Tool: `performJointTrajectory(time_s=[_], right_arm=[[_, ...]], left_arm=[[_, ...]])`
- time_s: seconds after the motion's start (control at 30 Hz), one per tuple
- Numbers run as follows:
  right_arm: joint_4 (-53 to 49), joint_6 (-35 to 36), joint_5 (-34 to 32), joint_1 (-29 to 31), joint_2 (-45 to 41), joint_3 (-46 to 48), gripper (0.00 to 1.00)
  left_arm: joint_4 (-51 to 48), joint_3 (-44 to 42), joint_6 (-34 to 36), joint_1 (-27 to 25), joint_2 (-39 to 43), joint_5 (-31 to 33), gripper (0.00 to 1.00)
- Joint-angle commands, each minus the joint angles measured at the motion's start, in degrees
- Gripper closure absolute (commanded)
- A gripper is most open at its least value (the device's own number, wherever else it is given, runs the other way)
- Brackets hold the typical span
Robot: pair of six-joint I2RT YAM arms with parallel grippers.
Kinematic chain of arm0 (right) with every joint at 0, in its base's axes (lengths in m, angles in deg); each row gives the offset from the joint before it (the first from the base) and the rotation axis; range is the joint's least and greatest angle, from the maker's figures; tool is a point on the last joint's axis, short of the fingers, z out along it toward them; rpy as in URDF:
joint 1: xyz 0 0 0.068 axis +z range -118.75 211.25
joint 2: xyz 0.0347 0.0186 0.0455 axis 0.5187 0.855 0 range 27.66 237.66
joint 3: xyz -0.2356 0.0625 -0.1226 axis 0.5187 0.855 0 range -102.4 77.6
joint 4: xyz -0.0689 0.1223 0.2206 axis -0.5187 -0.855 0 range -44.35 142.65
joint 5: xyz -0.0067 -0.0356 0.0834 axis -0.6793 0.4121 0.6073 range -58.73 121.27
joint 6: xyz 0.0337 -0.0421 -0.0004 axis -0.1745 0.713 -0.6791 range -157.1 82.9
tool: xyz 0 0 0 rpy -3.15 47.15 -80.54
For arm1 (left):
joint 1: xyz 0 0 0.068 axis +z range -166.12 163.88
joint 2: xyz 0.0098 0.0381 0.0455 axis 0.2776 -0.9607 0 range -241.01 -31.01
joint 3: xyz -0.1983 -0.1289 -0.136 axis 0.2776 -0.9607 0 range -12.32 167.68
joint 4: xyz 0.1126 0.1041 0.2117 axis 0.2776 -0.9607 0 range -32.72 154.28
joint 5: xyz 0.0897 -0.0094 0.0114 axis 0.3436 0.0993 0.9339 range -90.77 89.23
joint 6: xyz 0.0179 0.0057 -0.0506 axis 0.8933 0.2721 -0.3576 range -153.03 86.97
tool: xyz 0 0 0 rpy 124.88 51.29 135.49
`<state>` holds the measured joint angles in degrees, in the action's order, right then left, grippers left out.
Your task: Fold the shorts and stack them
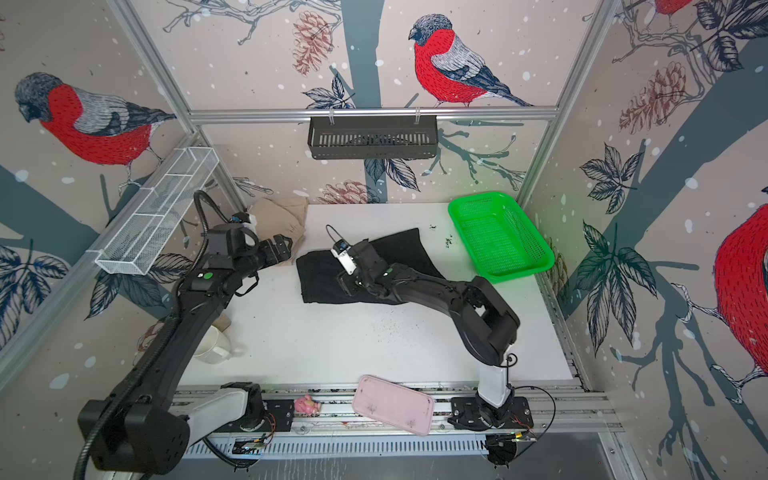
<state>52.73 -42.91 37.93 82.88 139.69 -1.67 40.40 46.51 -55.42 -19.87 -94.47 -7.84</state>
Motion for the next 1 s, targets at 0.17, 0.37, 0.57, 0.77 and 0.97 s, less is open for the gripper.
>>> performJointTrajectory(time_s=[0.17,0.37,0.57,0.77,0.97], right_arm=[[1.9,0.5,5.5,2.9,13.6,-14.1,0.76],[-7.2,2.5,7.7,3.6,22.6,-23.0,0.8],[-11.4,4.5,4.5,3.6,20.1,-15.7,0.8],[-10.8,4.5,4.0,2.6,16.6,-9.1,0.77],[-4.9,5.9,4.1,1.7,6.7,-2.0,0.43]], left_arm=[[-5.3,-1.3,1.1,0.8,6.8,2.1,0.03],[-6.2,-3.1,2.0,0.9,7.0,3.0,0.03],[-5.4,-4.0,1.8,1.0,6.2,2.8,0.03],[-4.1,-5.3,1.1,1.0,5.3,0.2,0.03],[-4.6,-5.9,1.5,1.0,6.2,1.9,0.03]])
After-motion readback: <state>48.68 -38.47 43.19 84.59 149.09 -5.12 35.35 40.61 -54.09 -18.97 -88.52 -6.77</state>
